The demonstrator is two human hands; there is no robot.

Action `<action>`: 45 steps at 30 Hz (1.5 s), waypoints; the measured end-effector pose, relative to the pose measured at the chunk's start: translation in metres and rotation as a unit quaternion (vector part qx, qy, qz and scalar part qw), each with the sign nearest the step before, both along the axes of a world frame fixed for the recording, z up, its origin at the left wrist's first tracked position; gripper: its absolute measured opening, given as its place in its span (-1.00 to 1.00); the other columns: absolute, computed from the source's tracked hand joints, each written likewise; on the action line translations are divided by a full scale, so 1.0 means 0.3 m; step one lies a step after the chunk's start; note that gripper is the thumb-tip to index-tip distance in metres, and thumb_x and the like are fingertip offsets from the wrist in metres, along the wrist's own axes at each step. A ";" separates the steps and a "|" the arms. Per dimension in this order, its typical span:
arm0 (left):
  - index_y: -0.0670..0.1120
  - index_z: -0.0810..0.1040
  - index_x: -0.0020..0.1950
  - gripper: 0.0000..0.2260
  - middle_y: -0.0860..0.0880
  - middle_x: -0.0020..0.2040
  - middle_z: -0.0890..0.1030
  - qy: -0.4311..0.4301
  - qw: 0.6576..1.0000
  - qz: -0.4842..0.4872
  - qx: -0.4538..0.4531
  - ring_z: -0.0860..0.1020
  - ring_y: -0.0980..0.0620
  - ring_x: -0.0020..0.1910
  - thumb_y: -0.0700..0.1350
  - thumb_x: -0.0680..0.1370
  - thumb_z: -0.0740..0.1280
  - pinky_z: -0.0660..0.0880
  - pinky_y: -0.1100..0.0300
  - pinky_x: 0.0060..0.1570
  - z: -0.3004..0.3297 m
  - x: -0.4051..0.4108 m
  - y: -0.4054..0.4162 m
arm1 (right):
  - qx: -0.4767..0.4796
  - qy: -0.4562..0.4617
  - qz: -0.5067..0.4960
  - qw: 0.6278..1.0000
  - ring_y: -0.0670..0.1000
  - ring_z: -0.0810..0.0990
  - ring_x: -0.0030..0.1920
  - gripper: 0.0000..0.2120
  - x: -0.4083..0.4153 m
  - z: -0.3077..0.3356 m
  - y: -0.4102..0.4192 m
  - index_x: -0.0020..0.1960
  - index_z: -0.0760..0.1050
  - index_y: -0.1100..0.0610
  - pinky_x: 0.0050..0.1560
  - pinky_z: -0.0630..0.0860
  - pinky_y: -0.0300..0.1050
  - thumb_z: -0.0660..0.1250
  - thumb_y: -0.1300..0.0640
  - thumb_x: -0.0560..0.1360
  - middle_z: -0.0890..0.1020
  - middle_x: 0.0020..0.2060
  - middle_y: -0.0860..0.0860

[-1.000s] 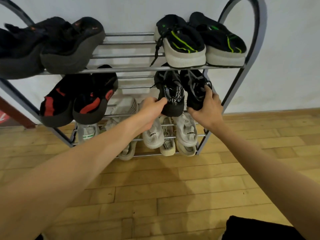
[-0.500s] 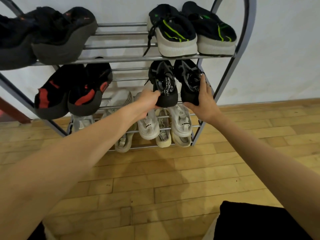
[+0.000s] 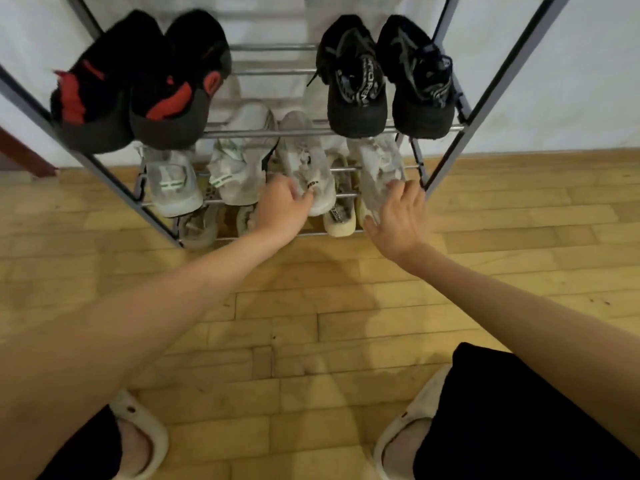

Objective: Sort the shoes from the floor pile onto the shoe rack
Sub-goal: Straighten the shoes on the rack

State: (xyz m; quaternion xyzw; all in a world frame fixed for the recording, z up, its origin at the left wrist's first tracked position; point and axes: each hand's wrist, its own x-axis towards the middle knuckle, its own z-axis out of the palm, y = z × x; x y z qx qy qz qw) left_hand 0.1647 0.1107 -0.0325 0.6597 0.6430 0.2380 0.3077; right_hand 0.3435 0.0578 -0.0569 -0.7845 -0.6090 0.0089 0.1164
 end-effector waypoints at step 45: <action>-0.32 0.50 0.23 -0.67 -0.19 0.15 0.61 -0.350 0.904 0.138 -0.203 0.63 -0.08 0.03 -0.23 0.52 0.41 0.63 0.09 -0.03 -0.146 0.283 0.093 | 0.162 0.224 -0.074 0.958 0.19 0.40 0.24 -0.31 0.187 -0.189 0.073 0.38 0.28 0.32 0.24 0.35 -0.04 0.41 -0.07 0.45 0.40 0.23 0.22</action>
